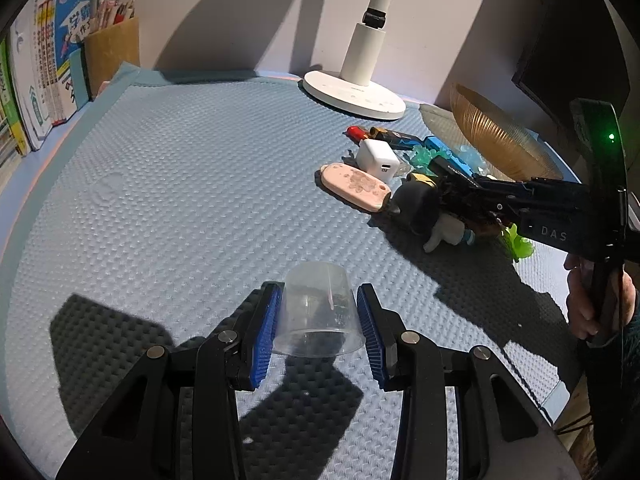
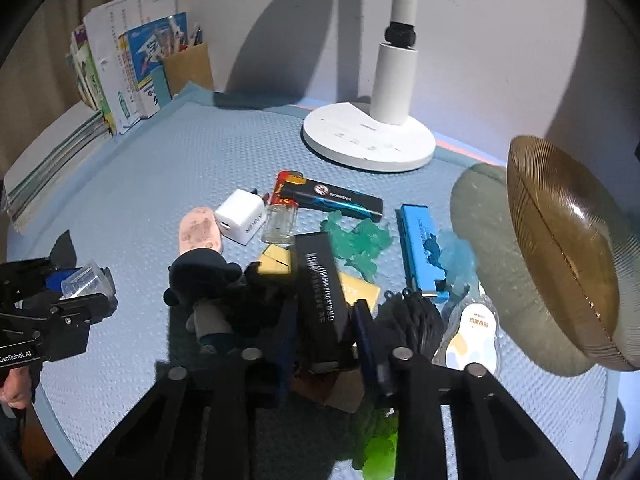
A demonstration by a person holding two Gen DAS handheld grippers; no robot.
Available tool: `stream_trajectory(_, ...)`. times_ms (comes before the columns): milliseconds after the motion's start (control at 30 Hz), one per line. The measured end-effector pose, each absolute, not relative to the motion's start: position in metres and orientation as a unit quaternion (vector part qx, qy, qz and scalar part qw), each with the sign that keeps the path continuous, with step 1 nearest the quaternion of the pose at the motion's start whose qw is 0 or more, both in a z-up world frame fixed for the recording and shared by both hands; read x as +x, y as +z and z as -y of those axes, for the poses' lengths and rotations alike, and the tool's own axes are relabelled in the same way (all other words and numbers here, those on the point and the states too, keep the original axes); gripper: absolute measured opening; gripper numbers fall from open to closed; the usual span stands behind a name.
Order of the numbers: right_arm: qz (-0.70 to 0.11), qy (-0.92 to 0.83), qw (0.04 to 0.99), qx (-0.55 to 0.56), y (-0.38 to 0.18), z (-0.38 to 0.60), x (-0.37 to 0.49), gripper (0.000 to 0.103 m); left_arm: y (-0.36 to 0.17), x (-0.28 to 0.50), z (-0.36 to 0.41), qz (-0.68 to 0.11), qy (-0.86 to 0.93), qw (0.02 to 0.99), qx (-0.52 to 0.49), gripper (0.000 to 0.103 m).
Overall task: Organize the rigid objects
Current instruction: 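Carry the cup and USB stick over the amber bowl and open both grippers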
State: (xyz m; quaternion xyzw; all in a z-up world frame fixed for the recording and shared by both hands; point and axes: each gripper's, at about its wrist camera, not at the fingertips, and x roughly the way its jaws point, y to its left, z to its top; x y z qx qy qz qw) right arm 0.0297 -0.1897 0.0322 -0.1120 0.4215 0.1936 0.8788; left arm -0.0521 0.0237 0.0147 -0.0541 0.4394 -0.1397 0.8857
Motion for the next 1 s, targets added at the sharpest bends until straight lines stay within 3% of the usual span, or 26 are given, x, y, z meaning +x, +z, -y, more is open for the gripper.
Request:
stream_trajectory(267, -0.422, 0.175, 0.888, -0.062, 0.042, 0.226, -0.035, 0.024, 0.024, -0.063, -0.01, -0.427, -0.159, 0.888, -0.052, 0.036)
stream_trajectory(533, -0.461, 0.164, 0.871, -0.046, 0.01, 0.241, -0.084, 0.025, 0.019, -0.071, 0.016, -0.438, -0.169, 0.882, -0.032, 0.037)
stream_trajectory(567, -0.456, 0.164, 0.874, -0.043, 0.01, 0.241, -0.084, 0.026, 0.018, -0.072, 0.016, -0.44, -0.165, 0.882, -0.029, 0.037)
stream_trajectory(633, -0.454, 0.169, 0.874, -0.033, 0.012, 0.239, -0.081, 0.04, 0.015, -0.077, 0.013, -0.446, -0.152, 0.881, -0.023, 0.046)
stream_trajectory(767, -0.453, 0.161, 0.876, -0.031, 0.008, 0.234, -0.076, 0.041, 0.014, -0.085, 0.004, -0.448, -0.139, 0.883, -0.024, 0.047)
stream_trajectory(867, -0.44, 0.145, 0.885, -0.05, 0.008, 0.225, -0.081, 0.028, 0.014, -0.085, 0.003, -0.447, -0.136, 0.884, -0.027, 0.046)
stream_trajectory(900, -0.438, 0.146, 0.885, -0.054, 0.008, 0.223, -0.083, 0.024, 0.014, -0.083, 0.006, -0.447, -0.134, 0.884, -0.021, 0.036)
stream_trajectory(1000, -0.438, 0.166, 0.883, -0.041, 0.01, 0.223, -0.089, 0.024, 0.019, -0.083, 0.016, -0.436, -0.145, 0.888, -0.015, 0.037)
